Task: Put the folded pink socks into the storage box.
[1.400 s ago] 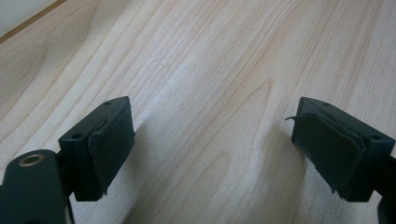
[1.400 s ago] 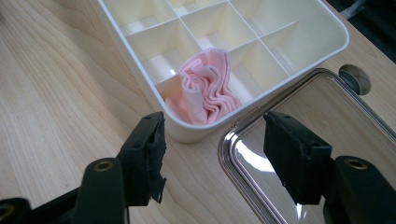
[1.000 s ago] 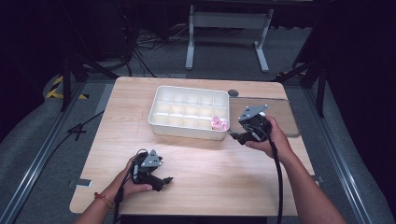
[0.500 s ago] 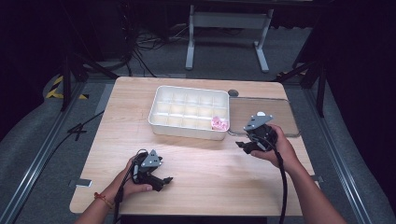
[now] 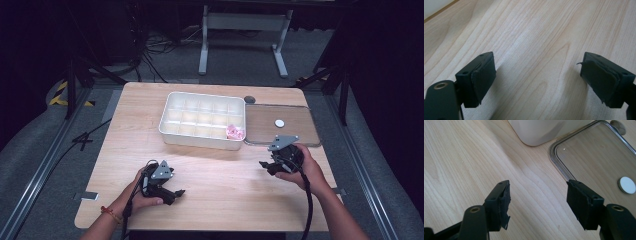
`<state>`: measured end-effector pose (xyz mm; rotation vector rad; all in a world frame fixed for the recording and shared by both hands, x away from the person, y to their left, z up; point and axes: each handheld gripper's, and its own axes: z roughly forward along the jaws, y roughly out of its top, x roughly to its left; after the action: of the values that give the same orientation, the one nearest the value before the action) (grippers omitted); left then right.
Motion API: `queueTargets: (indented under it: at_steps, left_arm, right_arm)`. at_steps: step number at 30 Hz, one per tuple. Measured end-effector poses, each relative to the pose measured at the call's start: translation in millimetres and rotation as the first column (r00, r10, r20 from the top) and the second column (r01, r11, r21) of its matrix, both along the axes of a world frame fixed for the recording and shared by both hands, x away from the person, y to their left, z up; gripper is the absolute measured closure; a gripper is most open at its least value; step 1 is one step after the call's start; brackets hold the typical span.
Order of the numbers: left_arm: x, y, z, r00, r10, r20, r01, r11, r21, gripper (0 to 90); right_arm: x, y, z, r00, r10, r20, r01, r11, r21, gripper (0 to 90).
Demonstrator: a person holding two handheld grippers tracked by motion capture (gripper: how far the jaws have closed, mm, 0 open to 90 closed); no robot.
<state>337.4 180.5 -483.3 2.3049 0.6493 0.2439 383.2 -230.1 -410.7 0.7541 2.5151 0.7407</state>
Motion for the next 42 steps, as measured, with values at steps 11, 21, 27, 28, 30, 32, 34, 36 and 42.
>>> queueTargets:
  at_steps: [11, 21, 27, 28, 30, 32, 34, 36, 42]
  left_arm:
    - [0.0, 0.0, 0.0, 1.0, 0.0, 0.0, 0.0, 1.0, 0.0, 13.1]
    - [0.1, 0.3, 0.2, 1.0, -0.003, 0.001, 0.003, 1.0, 0.005, 13.1]
    - [-0.1, -0.1, 0.0, 1.0, 0.001, -0.001, -0.001, 1.0, -0.001, 13.2]
    - [-0.1, 0.0, 0.0, 1.0, 0.001, -0.001, -0.001, 1.0, 0.0, 13.2]
    - [0.1, 0.2, 0.2, 1.0, -0.002, 0.0, 0.002, 1.0, 0.005, 13.1]
    - [0.2, 0.3, 0.2, 1.0, -0.003, 0.002, 0.003, 1.0, 0.005, 13.1]
    - [0.3, 0.3, 0.2, 1.0, -0.005, 0.0, 0.005, 1.0, 0.005, 13.2]
    - [0.2, 0.3, 0.2, 1.0, -0.005, 0.0, 0.005, 1.0, 0.005, 13.2]
    - [0.0, 0.0, 0.0, 1.0, -0.001, -0.001, 0.001, 1.0, 0.0, 13.1]
  right_arm:
    - [-16.8, -18.9, -16.1, 0.9996, -0.008, 0.027, 0.008, 1.0, 0.003, 35.7]
    - [-31.6, -26.4, -34.0, 0.9998, -0.014, 0.014, 0.015, 0.9998, -0.014, 35.9]
    - [-41.9, -33.8, -44.5, 0.9992, -0.039, 0.006, 0.039, 0.9991, 0.018, 34.2]
    - [-44.2, -34.8, -47.5, 0.9988, -0.049, 0.006, 0.049, 0.9986, 0.022, 33.5]
    - [-46.9, -38.0, -50.6, 0.9982, -0.06, 0.004, 0.06, 0.9975, 0.038, 33.2]
    - [-49.9, -41.1, -54.1, 0.9971, -0.075, 0.0, 0.075, 0.9953, 0.061, 31.9]
    - [-52.6, -44.7, -56.9, 0.9967, -0.08, -0.011, 0.081, 0.993, 0.086, 31.8]
    - [-55.2, -47.7, -59.6, 0.9962, -0.083, -0.029, 0.085, 0.991, 0.103, 31.0]
    - [-60.7, -57.3, -65.9, 0.9931, -0.111, -0.038, 0.116, 0.976, 0.185, 28.1]
